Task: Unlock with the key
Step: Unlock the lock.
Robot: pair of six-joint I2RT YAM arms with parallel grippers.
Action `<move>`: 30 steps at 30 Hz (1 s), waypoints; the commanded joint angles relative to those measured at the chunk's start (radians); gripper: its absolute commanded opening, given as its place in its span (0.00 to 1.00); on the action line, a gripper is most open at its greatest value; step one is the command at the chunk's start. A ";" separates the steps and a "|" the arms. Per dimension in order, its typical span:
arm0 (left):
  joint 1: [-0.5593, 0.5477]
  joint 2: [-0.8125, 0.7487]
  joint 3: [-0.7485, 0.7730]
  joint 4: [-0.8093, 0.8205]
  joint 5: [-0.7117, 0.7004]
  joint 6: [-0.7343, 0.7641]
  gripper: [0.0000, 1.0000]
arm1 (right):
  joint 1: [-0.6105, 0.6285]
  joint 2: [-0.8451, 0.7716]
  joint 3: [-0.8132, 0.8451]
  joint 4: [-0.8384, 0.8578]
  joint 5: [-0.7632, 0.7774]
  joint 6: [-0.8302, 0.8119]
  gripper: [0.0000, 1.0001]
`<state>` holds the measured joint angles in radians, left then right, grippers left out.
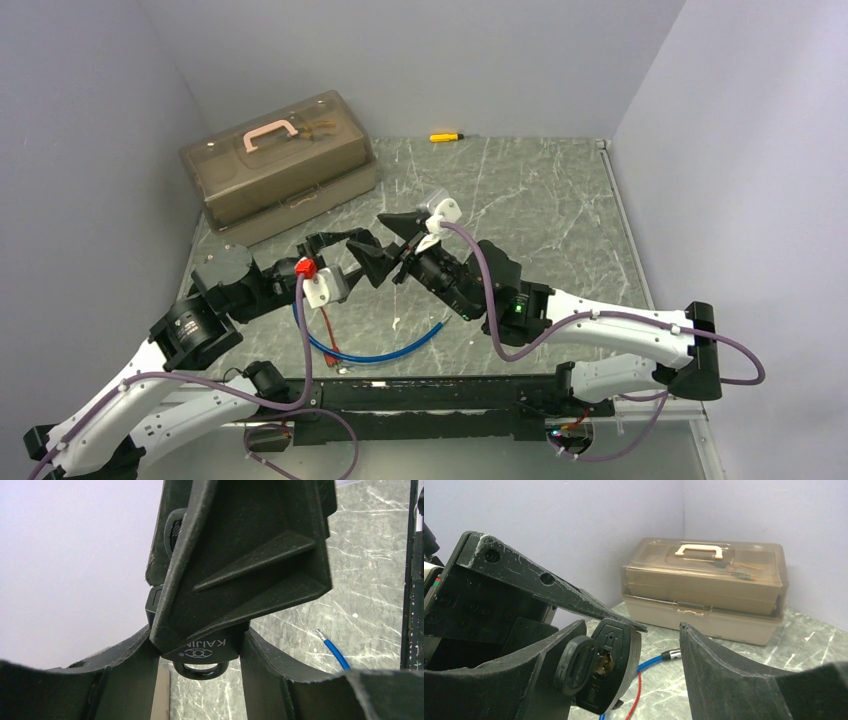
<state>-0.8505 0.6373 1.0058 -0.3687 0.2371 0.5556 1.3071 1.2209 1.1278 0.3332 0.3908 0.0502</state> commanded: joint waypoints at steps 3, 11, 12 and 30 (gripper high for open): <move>-0.002 -0.004 0.037 0.127 -0.054 -0.013 0.00 | 0.030 -0.055 -0.036 0.019 0.106 0.019 0.73; 0.007 0.002 0.046 0.128 -0.070 -0.024 0.00 | 0.062 -0.037 -0.033 0.031 0.125 -0.005 0.84; 0.007 0.001 0.048 0.129 -0.069 -0.027 0.00 | 0.064 -0.033 -0.032 0.030 0.126 -0.007 0.83; 0.026 -0.019 0.063 0.128 0.014 -0.026 0.00 | 0.051 0.038 0.041 -0.088 0.105 0.054 0.36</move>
<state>-0.8268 0.6437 1.0061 -0.3832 0.1867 0.5369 1.3632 1.2568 1.1419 0.2699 0.5053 0.0879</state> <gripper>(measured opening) 0.571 0.491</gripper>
